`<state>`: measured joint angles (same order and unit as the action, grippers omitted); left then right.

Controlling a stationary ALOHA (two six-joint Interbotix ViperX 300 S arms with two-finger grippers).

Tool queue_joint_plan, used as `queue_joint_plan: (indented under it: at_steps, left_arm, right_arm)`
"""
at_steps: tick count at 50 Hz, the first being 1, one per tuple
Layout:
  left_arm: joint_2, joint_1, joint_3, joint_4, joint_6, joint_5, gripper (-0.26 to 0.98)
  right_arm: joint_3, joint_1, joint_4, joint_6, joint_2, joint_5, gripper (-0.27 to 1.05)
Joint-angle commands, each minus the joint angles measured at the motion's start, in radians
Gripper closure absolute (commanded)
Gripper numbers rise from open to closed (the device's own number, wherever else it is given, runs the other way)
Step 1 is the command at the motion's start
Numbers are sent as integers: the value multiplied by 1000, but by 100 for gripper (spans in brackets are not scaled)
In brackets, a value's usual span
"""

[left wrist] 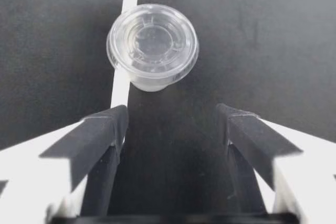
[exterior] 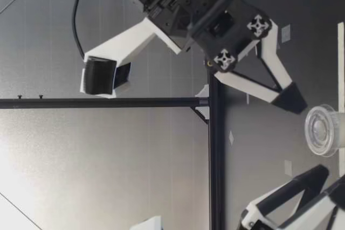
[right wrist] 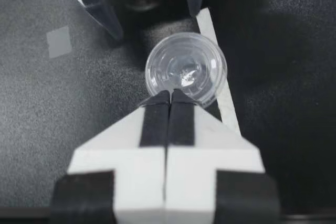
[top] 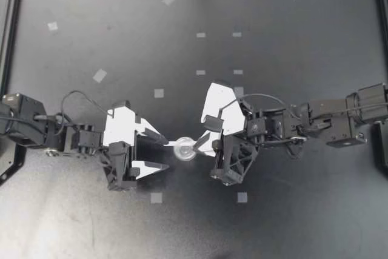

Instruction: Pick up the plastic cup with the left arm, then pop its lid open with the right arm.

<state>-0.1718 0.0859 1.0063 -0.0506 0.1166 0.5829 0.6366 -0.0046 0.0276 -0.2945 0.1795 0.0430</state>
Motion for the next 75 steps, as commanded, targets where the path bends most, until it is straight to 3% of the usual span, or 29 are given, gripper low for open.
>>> queue_joint_plan:
  at_steps: [1,37,59,75]
  left_arm:
    - [2,2,-23,-2,-2,6,12]
    - [-67,2,-101,-6,-2,-5,12]
    - [-60,2,-155,-31,0,-181,13]
    - [-44,2,-155,-35,0,-207,29]
  right_arm:
    - [-21,2,2,-2,-3,26,88]
    - [-25,2,2,-5,72,51,88]
    - [-21,2,2,-3,71,51,88]
    - [-5,2,2,-5,46,51,88]
